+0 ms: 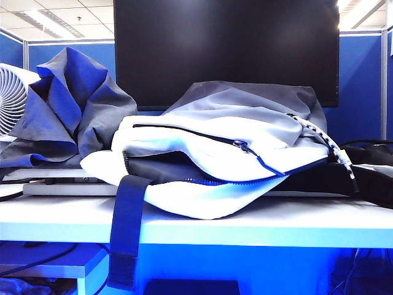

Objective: Put the gray clothes into the backpack.

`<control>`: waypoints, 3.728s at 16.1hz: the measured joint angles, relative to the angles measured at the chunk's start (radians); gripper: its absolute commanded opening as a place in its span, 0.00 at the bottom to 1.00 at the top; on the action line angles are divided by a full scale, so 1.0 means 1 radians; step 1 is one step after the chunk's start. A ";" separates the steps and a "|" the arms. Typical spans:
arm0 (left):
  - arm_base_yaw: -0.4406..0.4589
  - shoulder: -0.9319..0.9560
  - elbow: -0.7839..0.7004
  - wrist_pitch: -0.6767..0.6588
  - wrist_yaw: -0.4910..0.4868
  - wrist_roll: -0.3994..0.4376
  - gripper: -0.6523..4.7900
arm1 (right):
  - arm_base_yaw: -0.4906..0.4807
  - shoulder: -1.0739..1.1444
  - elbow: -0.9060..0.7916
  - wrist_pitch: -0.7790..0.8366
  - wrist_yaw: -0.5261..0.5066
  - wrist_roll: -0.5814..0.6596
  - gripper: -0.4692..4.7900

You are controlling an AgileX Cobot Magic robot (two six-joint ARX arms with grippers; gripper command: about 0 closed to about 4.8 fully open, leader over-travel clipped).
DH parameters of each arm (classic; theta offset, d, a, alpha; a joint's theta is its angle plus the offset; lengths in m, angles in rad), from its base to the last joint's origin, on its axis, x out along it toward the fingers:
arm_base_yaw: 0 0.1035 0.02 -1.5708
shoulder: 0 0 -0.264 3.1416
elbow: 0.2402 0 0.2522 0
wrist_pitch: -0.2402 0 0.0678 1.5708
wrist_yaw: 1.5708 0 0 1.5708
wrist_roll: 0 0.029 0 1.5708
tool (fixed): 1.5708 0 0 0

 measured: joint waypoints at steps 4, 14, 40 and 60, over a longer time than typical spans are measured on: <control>0.000 0.000 0.000 0.000 0.000 0.000 0.14 | 0.000 0.000 0.000 -0.008 0.000 0.000 0.08; 0.000 0.000 0.018 0.520 0.177 -0.861 0.27 | 0.122 0.000 0.002 0.391 -0.211 0.436 0.08; 0.000 0.408 0.514 -0.039 0.228 -0.002 0.12 | 0.765 1.602 0.927 0.134 0.227 -0.399 1.00; 0.000 0.797 0.512 0.201 0.213 0.065 0.30 | 0.440 1.709 1.437 0.149 0.142 -0.025 0.08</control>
